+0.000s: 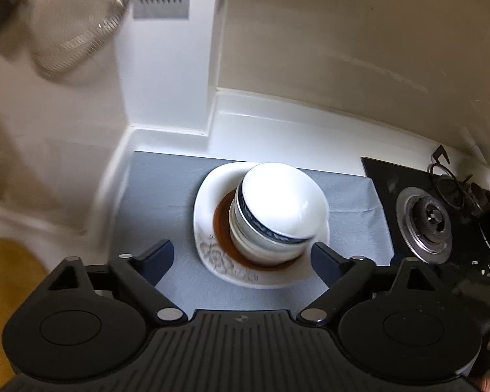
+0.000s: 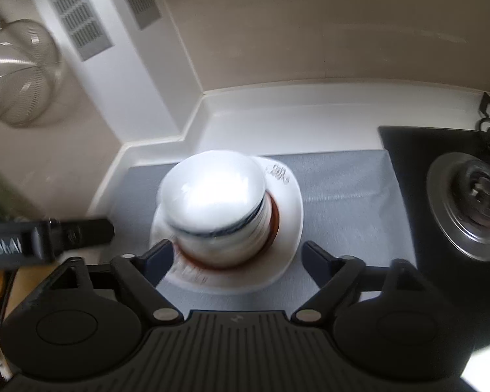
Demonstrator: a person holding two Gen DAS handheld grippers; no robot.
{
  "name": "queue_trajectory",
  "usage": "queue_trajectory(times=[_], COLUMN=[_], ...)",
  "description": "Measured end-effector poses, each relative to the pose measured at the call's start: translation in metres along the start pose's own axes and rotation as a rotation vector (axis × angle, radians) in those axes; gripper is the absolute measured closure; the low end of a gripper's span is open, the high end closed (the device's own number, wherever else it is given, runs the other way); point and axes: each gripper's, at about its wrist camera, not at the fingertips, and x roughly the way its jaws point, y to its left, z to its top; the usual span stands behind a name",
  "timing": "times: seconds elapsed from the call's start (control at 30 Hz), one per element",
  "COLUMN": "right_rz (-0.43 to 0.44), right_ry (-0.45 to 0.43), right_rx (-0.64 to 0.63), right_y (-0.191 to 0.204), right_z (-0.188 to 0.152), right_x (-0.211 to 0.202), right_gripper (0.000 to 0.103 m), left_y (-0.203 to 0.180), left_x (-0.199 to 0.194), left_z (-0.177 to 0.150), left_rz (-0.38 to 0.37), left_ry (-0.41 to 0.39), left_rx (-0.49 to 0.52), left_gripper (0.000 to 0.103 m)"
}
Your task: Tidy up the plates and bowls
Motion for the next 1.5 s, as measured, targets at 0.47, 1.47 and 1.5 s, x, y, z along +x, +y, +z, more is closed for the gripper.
queue_trajectory(times=[0.47, 1.47, 1.5], right_rz=[-0.111, -0.163, -0.159], right_ry=[-0.054, -0.039, -0.035], right_rx=[-0.035, -0.014, -0.010], right_y=[0.048, 0.067, 0.067], right_z=[-0.007, -0.008, -0.008], right_x=[-0.154, -0.176, -0.176], right_gripper=[0.001, 0.000, 0.000], left_y=[-0.049, -0.047, -0.047], left_x=[-0.129, -0.149, -0.149], left_z=[-0.009, -0.011, -0.011], left_rz=[0.199, 0.168, 0.172], left_ry=[-0.070, -0.053, -0.050], left_rx=[0.087, 0.113, 0.112], left_gripper=[0.000, 0.000, 0.000])
